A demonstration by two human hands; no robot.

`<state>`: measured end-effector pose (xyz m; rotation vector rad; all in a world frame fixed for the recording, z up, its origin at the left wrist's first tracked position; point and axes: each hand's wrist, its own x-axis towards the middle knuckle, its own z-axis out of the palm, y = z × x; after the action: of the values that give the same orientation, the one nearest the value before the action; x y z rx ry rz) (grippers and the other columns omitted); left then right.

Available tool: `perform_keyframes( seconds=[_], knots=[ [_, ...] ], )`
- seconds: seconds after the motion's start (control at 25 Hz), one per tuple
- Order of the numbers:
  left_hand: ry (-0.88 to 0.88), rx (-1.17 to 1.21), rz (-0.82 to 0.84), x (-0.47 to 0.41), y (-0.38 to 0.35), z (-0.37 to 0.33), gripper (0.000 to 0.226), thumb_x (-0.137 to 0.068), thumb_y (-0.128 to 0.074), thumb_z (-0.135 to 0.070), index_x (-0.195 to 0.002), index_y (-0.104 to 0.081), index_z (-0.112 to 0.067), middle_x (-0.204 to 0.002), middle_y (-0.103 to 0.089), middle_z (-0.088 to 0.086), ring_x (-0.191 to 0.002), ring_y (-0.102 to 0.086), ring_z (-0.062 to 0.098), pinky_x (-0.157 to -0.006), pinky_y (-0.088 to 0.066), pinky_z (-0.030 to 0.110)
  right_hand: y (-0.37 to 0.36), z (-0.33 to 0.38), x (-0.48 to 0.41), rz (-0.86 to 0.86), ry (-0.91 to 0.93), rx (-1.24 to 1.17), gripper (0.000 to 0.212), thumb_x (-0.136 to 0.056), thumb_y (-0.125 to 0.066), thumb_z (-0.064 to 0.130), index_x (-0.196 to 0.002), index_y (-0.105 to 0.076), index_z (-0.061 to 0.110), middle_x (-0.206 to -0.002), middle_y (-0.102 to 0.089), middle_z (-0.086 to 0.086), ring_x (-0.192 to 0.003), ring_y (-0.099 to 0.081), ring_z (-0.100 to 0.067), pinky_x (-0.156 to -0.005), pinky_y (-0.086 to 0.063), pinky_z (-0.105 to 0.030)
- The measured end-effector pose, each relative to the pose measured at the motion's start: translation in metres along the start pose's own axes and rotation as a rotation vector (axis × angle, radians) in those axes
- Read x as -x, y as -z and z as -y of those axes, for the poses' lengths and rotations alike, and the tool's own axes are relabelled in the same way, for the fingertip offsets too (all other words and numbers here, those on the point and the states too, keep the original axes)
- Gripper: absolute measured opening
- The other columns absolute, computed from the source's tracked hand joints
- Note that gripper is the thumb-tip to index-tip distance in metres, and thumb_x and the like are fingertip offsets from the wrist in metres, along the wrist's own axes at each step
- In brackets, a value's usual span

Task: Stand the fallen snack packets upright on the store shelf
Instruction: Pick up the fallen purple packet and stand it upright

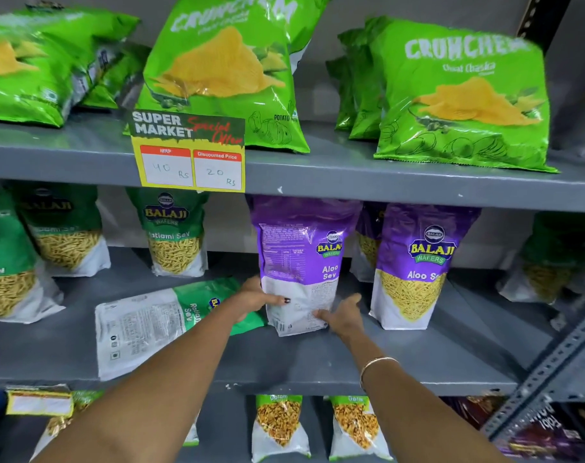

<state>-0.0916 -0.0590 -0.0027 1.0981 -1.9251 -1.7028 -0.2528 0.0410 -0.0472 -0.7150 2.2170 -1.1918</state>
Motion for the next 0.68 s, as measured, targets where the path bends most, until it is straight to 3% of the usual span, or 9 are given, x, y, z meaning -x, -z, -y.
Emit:
perform_keyframes(
  seconds=[0.08, 0.12, 0.2, 0.24, 0.36, 0.44, 0.48, 0.56, 0.68],
  knots=[
    [0.08, -0.024, 0.078, 0.002, 0.005, 0.001, 0.046, -0.077, -0.068, 0.005, -0.117, -0.055, -0.013, -0.1, -0.068, -0.001, -0.1, -0.056, 0.016, -0.097, -0.042, 0.035, -0.004, 0.003, 0.003, 0.073, -0.092, -0.138, 0.047, -0.08, -0.068, 0.003, -0.102, -0.026, 0.01, -0.091, -0.053, -0.014, -0.055, -0.051, -0.019, -0.034, -0.045, -0.021],
    [0.119, -0.015, 0.136, 0.003, 0.009, 0.0, 0.042, -0.078, -0.065, 0.007, -0.112, -0.055, -0.017, -0.09, -0.07, -0.006, -0.098, -0.057, 0.014, -0.104, -0.038, 0.037, -0.006, 0.004, 0.004, 0.089, -0.092, -0.15, 0.035, -0.081, -0.063, 0.001, -0.091, -0.032, 0.013, -0.081, -0.051, -0.01, -0.05, -0.043, -0.013, -0.031, -0.036, -0.02],
    [0.19, 0.013, 0.264, 0.004, 0.019, -0.002, 0.039, -0.083, -0.057, 0.01, -0.108, -0.055, -0.02, -0.081, -0.068, -0.007, -0.089, -0.058, 0.008, -0.108, -0.032, 0.036, -0.003, 0.004, 0.005, 0.13, -0.047, -0.128, 0.019, -0.082, -0.057, -0.005, -0.085, -0.048, 0.012, -0.076, -0.051, -0.005, -0.053, -0.042, -0.011, -0.035, -0.034, -0.019],
    [0.214, 0.023, 0.301, 0.004, 0.024, -0.003, 0.039, -0.085, -0.055, 0.009, -0.111, -0.056, -0.02, -0.085, -0.067, -0.006, -0.09, -0.058, 0.007, -0.109, -0.029, 0.034, 0.001, 0.003, 0.006, 0.187, -0.01, -0.132, 0.02, -0.082, -0.056, -0.008, -0.095, -0.053, 0.008, -0.083, -0.053, -0.006, -0.059, -0.045, -0.012, -0.041, -0.035, -0.019],
    [0.211, 0.03, 0.243, 0.001, 0.028, -0.001, 0.033, -0.088, -0.055, 0.001, -0.12, -0.059, -0.007, -0.107, -0.061, -0.001, -0.111, -0.047, 0.008, -0.115, -0.021, 0.037, 0.014, 0.004, 0.012, 0.531, 0.055, -0.18, 0.059, -0.079, -0.066, -0.005, -0.131, -0.042, 0.01, -0.119, -0.055, -0.008, -0.089, -0.054, -0.018, -0.056, -0.041, -0.02],
    [0.164, 0.062, 0.133, -0.002, 0.019, 0.001, 0.014, -0.088, -0.058, -0.004, -0.099, -0.063, -0.01, -0.104, -0.059, 0.001, -0.104, -0.05, 0.009, -0.111, -0.028, 0.037, 0.01, 0.007, 0.015, 0.681, 0.125, -0.182, 0.067, -0.077, -0.07, -0.003, -0.134, -0.038, 0.012, -0.125, -0.058, -0.007, -0.102, -0.059, -0.017, -0.073, -0.053, -0.021],
    [0.134, 0.084, 0.073, -0.005, 0.015, 0.003, 0.012, -0.086, -0.06, -0.004, -0.095, -0.059, -0.013, -0.099, -0.059, 0.004, -0.096, -0.053, 0.01, -0.106, -0.034, 0.037, 0.004, 0.009, 0.017, 0.663, 0.164, -0.174, 0.069, -0.076, -0.072, -0.003, -0.134, -0.038, 0.008, -0.128, -0.058, -0.011, -0.109, -0.06, -0.021, -0.086, -0.054, -0.027],
    [0.091, 0.117, -0.013, -0.01, 0.008, 0.006, 0.04, -0.084, -0.063, -0.003, -0.12, -0.048, -0.013, -0.109, -0.059, 0.014, -0.104, -0.056, 0.021, -0.103, -0.036, 0.039, -0.01, 0.009, 0.019, 0.505, 0.188, -0.166, 0.077, -0.071, -0.076, -0.004, -0.134, -0.033, -0.001, -0.131, -0.055, -0.017, -0.118, -0.056, -0.028, -0.101, -0.048, -0.037],
    [0.092, 0.067, 0.031, -0.016, 0.004, 0.006, 0.078, -0.081, -0.067, -0.004, -0.145, -0.026, -0.019, -0.137, -0.052, 0.016, -0.126, -0.047, 0.025, -0.104, -0.032, 0.039, -0.015, 0.006, 0.018, 0.398, 0.157, -0.16, 0.082, -0.069, -0.079, -0.001, -0.129, -0.023, -0.004, -0.12, -0.048, -0.007, -0.114, -0.053, -0.02, -0.096, -0.046, -0.03]
  ],
)
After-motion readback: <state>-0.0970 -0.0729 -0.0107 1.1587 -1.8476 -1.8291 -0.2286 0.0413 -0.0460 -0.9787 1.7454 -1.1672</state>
